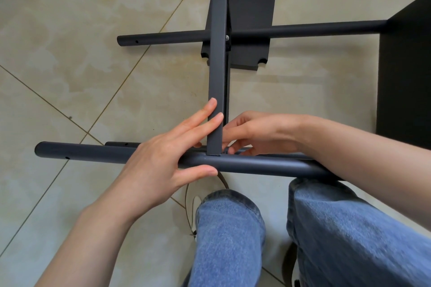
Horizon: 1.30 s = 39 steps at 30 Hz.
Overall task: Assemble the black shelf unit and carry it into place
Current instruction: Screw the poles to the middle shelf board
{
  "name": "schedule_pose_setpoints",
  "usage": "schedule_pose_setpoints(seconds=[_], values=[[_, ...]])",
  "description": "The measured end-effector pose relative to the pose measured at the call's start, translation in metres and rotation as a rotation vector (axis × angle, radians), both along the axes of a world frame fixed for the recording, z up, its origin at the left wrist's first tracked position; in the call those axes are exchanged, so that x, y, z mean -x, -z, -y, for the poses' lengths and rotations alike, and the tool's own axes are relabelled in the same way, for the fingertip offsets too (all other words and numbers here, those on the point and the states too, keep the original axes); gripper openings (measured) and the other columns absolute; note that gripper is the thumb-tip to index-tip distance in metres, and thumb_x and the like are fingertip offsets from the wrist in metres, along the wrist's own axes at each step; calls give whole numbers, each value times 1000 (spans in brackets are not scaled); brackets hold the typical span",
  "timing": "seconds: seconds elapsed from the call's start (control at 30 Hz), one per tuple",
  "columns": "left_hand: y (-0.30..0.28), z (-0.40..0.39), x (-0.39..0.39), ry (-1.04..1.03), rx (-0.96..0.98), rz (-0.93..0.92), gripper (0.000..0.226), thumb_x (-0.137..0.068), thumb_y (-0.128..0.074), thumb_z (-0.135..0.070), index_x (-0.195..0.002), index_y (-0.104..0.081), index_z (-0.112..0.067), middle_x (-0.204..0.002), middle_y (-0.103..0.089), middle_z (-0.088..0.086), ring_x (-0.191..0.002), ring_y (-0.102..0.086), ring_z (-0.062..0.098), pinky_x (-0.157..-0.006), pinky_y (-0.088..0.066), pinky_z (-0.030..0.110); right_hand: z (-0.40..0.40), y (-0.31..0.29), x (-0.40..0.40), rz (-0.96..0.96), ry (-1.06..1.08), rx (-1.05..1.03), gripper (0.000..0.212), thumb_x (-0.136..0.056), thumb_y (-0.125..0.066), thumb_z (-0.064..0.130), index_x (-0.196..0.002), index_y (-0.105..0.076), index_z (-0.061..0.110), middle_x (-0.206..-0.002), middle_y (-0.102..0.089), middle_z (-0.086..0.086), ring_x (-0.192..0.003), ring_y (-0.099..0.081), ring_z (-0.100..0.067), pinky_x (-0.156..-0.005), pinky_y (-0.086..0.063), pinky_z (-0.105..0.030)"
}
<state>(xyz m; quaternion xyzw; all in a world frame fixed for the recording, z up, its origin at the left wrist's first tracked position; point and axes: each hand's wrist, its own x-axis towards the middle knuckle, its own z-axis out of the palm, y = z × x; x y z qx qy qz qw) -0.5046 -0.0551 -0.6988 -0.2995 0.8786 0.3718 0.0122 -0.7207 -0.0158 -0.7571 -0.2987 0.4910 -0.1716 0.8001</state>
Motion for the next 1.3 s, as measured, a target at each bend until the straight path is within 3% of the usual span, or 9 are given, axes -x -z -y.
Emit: schedule_pose_setpoints(seconds=[0.17,0.3,0.47,0.63,0.8,0.93,1.1,1.2,1.3], values=[[0,-1,0,-1,1,4,81,-76,-54,-65,-150,-23,-57,-157,-12,-42,-113,-61,0,-90,-55,38,-2,1,0,23,0,0,21,-96,-58,9,-77,-68,10,-63,-64,7,-60,-56,-5,-70,-44,-22],[-1,-1,0,-1,-2,8,81,-76,-54,-65,-150,-24,-56,-157,-12,-42,-113,-62,3,-91,-56,41,-1,2,-5,-45,2,-1,28,-92,-66,20,-100,-69,-7,-76,-64,-4,-71,-55,-13,-74,-45,-27],[-1,-1,0,-6,-2,3,81,-76,-55,-64,-150,-26,-55,-157,-13,-42,-109,-61,-1,-90,-56,40,-2,2,2,6,-10,12,12,-94,-62,13,-86,-70,8,-73,-65,3,-72,-54,-10,-77,-43,-27],[-1,-1,-1,-20,1,0,82,-74,-56,-64,-149,-23,-58,-156,-14,-43,-108,-60,-3,-90,-55,38,-2,3,3,104,11,65,18,-94,-58,-2,-107,-64,8,-104,-57,-15,-94,-52,-24,-80,-47,-26],[1,-1,-2,-24,13,-8,82,-77,-64,-69,-149,-26,-57,-157,-16,-40,-109,-61,-4,-91,-55,38,1,4,4,81,0,95,9,-94,-61,3,-97,-66,9,-92,-59,-10,-85,-53,-18,-75,-48,-23],[4,0,-5,-25,15,-16,84,-76,-68,-56,-150,-27,-57,-159,-19,-36,-119,-57,-5,-93,-54,39,5,5,1,54,-17,99,10,-95,-61,6,-103,-66,4,-82,-62,0,-76,-50,-12,-77,-45,-27],[8,2,-5,-17,8,-37,80,-75,-61,-62,-148,-29,-58,-160,-22,-32,-130,-34,-24,-103,-37,28,3,4,-4,53,31,50,19,-91,-60,3,-109,-65,3,-80,-60,-4,-65,-45,-9,-75,-38,-26],[8,2,-4,-19,9,-38,83,-75,-68,-58,-148,-31,-58,-160,-23,-31,-127,-34,-27,-103,-38,17,2,2,-5,39,70,30,23,-88,-58,-1,-110,-65,-4,-89,-56,-12,-65,-45,-11,-71,-36,-25],[8,1,-3,-18,13,-28,85,-75,-72,-50,-149,-32,-56,-160,-23,-30,-130,-34,-24,-102,-39,20,2,-1,-8,36,111,-1,14,-87,-54,-4,-92,-65,3,-87,-53,-14,-75,-42,-21,-68,-34,-25]])
